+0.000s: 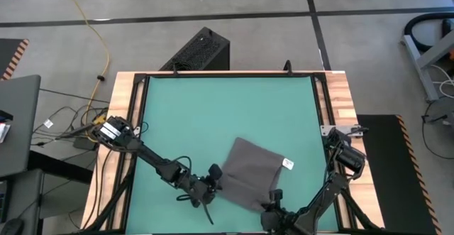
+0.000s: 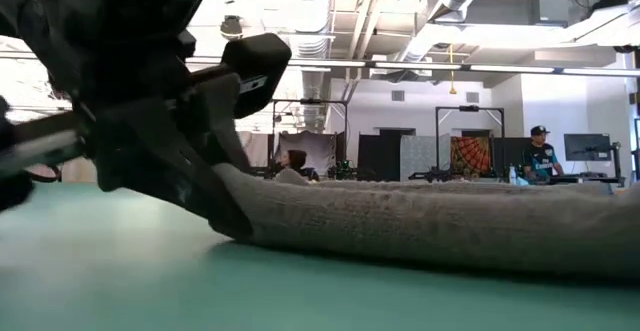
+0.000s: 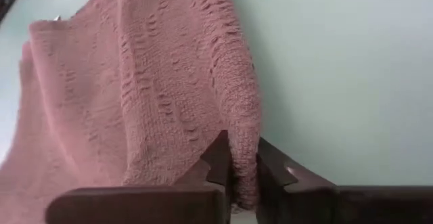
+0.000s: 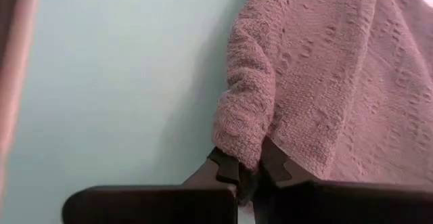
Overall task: Roll towel into tight, uniform cylinder
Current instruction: Roll the gray towel
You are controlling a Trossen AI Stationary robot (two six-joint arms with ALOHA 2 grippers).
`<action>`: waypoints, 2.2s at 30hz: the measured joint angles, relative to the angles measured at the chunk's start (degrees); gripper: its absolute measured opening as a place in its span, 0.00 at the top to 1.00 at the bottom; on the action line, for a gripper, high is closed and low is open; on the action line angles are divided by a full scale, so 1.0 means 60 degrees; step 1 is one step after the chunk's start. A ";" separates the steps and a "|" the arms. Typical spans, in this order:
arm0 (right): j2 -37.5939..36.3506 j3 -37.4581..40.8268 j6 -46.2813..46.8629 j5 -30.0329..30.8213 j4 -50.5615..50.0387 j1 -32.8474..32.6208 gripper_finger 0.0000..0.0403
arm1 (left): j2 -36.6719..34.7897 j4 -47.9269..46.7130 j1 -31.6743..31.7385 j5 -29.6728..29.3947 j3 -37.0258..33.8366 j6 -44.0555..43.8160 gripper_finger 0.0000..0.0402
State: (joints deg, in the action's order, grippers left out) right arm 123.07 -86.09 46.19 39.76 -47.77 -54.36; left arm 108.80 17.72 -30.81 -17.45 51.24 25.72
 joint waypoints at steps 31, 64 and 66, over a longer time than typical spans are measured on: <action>-0.1343 -0.0525 0.6327 -0.0225 -0.0857 -0.0601 0.94 | -0.1578 -0.0022 0.2150 0.5681 0.0007 -0.6453 0.99; -0.1253 0.0898 0.7331 -0.2340 0.0306 -0.0345 0.94 | -0.0500 0.0018 0.2698 0.5288 0.0020 -0.6739 0.99; -0.1253 0.0988 0.7334 -0.2372 0.0383 -0.0355 0.94 | -0.0171 0.0080 0.2704 0.5302 0.0031 -0.6876 0.99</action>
State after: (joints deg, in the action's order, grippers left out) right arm 115.55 -80.16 90.19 25.52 -45.48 -56.49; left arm 107.77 18.20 -14.59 14.36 51.43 -15.53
